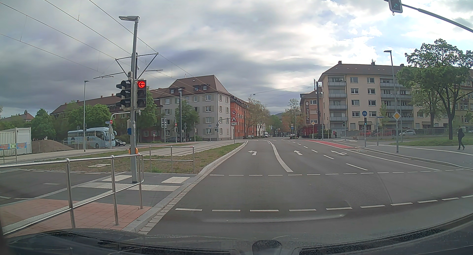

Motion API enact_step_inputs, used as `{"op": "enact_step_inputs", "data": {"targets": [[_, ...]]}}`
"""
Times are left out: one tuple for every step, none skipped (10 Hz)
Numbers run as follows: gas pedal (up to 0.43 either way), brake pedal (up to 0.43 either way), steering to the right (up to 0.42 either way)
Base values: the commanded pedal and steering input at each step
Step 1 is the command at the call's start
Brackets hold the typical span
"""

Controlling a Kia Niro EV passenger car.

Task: Follow the waypoints while adhering to traffic rules and regulations

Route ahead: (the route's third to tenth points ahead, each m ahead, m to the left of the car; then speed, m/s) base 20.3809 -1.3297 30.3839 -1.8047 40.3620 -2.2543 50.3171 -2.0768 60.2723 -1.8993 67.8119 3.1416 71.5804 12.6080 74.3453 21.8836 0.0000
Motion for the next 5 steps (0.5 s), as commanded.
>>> {"op": "enact_step_inputs", "data": {"targets": [[0.000,0.256,0.005],[0.000,0.256,0.005],[0.000,0.256,0.005],[0.000,0.256,0.005],[0.000,0.250,0.005]]}}
